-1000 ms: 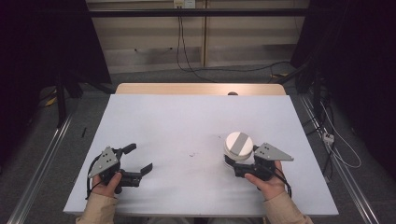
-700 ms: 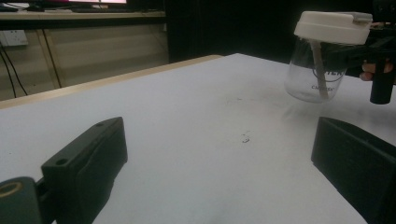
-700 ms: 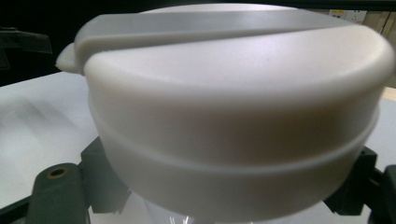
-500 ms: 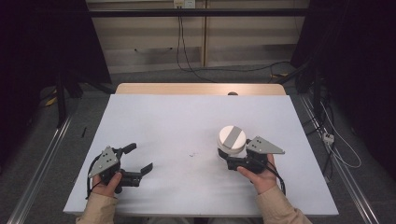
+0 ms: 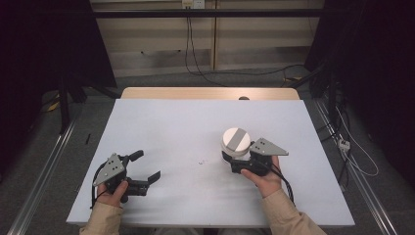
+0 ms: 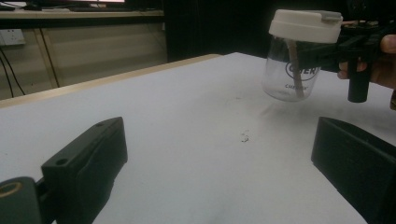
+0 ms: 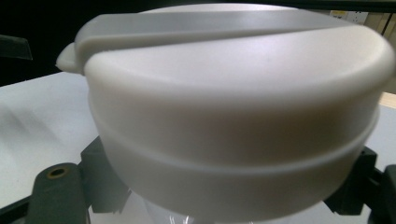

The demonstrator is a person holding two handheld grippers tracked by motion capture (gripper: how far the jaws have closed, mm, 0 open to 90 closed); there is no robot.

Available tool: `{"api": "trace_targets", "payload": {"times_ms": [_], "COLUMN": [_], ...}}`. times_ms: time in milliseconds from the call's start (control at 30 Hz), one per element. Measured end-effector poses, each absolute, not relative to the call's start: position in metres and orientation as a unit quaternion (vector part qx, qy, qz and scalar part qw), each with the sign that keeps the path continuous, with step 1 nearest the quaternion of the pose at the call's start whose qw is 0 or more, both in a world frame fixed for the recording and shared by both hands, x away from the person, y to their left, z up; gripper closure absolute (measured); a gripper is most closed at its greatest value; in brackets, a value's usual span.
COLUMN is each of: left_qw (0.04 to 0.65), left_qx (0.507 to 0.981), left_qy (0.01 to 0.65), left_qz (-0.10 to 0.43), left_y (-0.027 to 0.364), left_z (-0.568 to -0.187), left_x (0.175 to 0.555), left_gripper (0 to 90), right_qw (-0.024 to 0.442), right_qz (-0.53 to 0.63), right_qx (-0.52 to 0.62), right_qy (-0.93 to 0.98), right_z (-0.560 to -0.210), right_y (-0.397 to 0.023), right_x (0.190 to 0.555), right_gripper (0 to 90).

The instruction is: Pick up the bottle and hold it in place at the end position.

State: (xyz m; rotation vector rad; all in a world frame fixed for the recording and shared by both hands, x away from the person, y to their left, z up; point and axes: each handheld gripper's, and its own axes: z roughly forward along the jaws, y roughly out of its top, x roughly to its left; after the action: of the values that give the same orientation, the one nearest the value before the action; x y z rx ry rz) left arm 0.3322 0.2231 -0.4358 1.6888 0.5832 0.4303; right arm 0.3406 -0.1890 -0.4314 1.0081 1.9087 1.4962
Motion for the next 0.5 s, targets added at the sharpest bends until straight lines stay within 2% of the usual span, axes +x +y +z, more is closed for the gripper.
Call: {"api": "trace_targets", "payload": {"times_ms": [500], "left_qw": [0.61], "left_qx": [0.728], "left_qy": [0.255], "left_qz": [0.182], "left_y": [0.223], "left_z": [-0.436], "left_x": [0.333], "left_gripper": [3.3], "right_qw": [0.255], "right_qz": [0.551], "right_qx": [0.37], "right_qy": [0.703], "right_z": [-0.43], "right_y": [-0.179], "right_x": [0.355], "right_gripper": [18.5]}}
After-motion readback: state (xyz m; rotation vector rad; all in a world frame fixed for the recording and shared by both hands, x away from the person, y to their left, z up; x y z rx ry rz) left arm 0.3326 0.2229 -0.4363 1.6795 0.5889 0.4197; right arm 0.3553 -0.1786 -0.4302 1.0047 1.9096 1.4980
